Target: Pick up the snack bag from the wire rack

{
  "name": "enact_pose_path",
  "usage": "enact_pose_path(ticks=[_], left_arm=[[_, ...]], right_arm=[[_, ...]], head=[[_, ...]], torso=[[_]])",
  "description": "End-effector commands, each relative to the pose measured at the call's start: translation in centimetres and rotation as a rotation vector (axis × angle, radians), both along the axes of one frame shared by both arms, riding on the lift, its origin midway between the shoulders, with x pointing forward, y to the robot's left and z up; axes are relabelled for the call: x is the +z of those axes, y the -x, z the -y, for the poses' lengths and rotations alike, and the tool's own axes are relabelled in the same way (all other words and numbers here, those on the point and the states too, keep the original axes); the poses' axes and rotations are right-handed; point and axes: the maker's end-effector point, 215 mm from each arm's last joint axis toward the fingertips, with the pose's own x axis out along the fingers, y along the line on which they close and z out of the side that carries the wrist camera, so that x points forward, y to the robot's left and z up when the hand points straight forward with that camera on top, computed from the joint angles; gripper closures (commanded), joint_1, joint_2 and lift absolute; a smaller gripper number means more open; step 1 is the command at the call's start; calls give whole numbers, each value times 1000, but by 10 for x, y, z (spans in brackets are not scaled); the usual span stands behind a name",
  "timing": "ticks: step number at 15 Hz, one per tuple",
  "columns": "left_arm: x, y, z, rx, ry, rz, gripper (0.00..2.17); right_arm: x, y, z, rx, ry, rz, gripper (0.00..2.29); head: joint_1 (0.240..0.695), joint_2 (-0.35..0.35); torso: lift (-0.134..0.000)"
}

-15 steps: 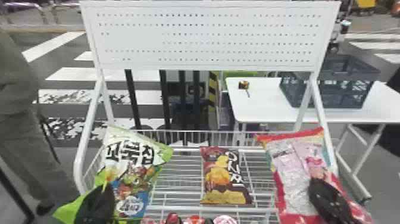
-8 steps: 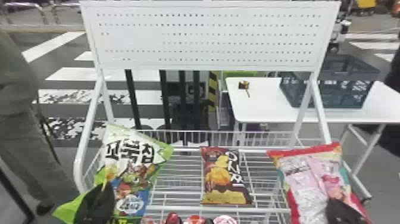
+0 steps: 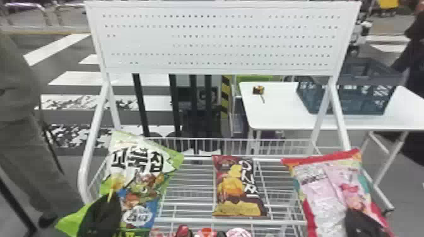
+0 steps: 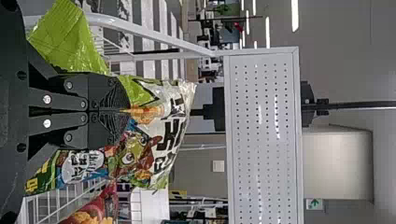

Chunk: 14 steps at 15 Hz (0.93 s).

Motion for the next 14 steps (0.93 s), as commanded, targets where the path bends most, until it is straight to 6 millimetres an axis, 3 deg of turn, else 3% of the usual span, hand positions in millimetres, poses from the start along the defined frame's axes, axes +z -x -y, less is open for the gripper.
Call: enact_pose_path(ticks=[1,14], left_arm=[[0,0,0,0,0,1,1571],[1,0,-2,3,-5,2,1571]], right_arm=[[1,0,0,0,0,2,2250],[0,0,-3,11,-14,-1,2250]], head=[[499,0],[499,0]], torso=[[0],[0]])
